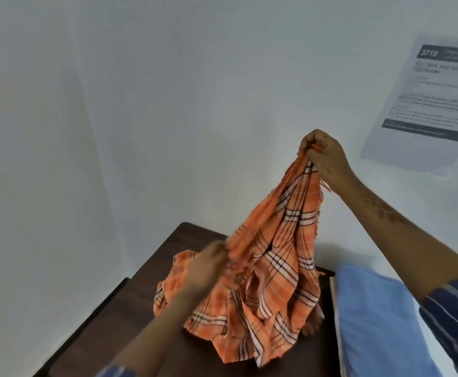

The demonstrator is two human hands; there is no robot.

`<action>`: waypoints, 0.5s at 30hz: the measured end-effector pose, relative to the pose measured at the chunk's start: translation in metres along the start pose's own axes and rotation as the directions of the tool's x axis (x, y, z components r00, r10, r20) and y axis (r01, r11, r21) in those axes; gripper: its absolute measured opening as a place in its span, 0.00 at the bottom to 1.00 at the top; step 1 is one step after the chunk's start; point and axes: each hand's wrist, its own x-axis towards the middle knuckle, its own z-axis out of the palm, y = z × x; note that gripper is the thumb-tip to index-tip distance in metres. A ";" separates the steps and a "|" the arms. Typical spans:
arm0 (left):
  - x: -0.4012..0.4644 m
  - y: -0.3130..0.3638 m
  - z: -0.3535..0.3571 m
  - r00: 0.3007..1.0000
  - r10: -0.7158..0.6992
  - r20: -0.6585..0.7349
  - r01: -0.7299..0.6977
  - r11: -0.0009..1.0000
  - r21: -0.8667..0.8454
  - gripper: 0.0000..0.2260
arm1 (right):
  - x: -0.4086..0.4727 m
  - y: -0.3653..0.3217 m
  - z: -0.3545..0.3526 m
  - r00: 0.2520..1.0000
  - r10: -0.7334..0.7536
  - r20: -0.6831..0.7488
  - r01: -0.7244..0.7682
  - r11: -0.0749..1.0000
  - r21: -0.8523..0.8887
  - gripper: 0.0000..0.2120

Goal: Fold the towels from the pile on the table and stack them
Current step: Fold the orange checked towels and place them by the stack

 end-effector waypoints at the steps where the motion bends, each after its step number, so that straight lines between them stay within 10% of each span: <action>1: 0.017 -0.014 -0.022 0.994 -0.102 0.025 0.102 0.995 0.002 0.16 | 0.003 -0.002 -0.003 1.000 -0.023 0.003 0.023 0.997 -0.078 0.16; 8: 0.198 -0.024 -0.218 0.996 0.012 0.086 -0.027 0.984 0.176 0.06 | 0.056 -0.033 -0.032 0.979 -0.115 -0.169 0.038 0.914 -0.403 0.19; 15: 0.262 0.032 -0.326 0.989 -0.025 0.147 -0.015 0.963 0.271 0.07 | 0.082 -0.113 -0.049 0.992 0.027 -0.125 -0.051 0.980 -0.190 0.17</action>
